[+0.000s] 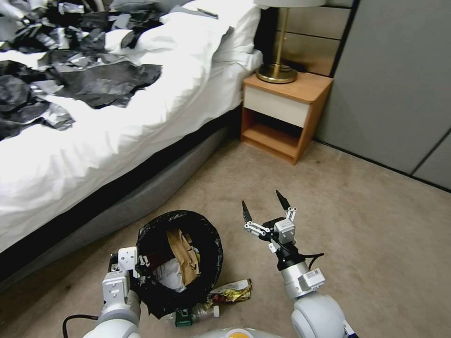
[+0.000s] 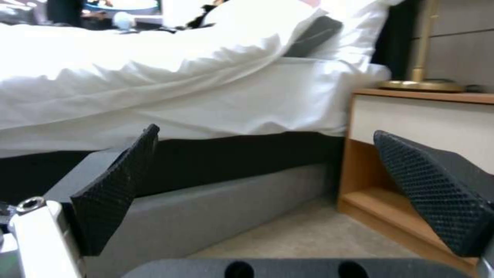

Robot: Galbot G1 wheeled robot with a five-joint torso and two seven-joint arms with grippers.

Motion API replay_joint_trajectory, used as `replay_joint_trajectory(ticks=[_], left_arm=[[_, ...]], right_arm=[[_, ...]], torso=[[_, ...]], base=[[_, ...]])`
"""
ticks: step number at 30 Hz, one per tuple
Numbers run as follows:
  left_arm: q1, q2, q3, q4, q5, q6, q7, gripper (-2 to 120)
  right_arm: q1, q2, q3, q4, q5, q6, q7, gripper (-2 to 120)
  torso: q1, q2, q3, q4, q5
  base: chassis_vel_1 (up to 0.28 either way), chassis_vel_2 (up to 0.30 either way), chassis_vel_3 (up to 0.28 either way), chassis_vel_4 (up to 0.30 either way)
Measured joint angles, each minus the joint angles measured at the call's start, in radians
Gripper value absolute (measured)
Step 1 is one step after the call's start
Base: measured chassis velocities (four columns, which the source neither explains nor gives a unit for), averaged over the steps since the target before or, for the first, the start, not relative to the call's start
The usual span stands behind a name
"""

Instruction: Pick up the trash bin, then pick up the garbage from the floor and place it into the trash bin.

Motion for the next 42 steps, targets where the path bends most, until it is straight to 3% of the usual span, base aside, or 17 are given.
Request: replay_joint_trajectory(ticks=[24,42], left_arm=[[0.003,0.000,0.000,-0.001,0.007,-0.008,-0.003,0],[-0.005,-0.001,-0.001,0.006,0.008,-0.009,-0.003,0]], right_arm=[[0.001,-0.001,-0.005,-0.008,0.004,0.003,-0.008,100],[0.010,0.000,-0.003,-0.020,0.008,0.004,-0.009,100]], torso=[[0.000,0.000,0.000,0.0002,0.0001],[0.000,0.000,0.000,0.0000,0.0001]], base=[[0.113,0.112,0.119,0.113],[0.025,0.011,0.007,0.023]])
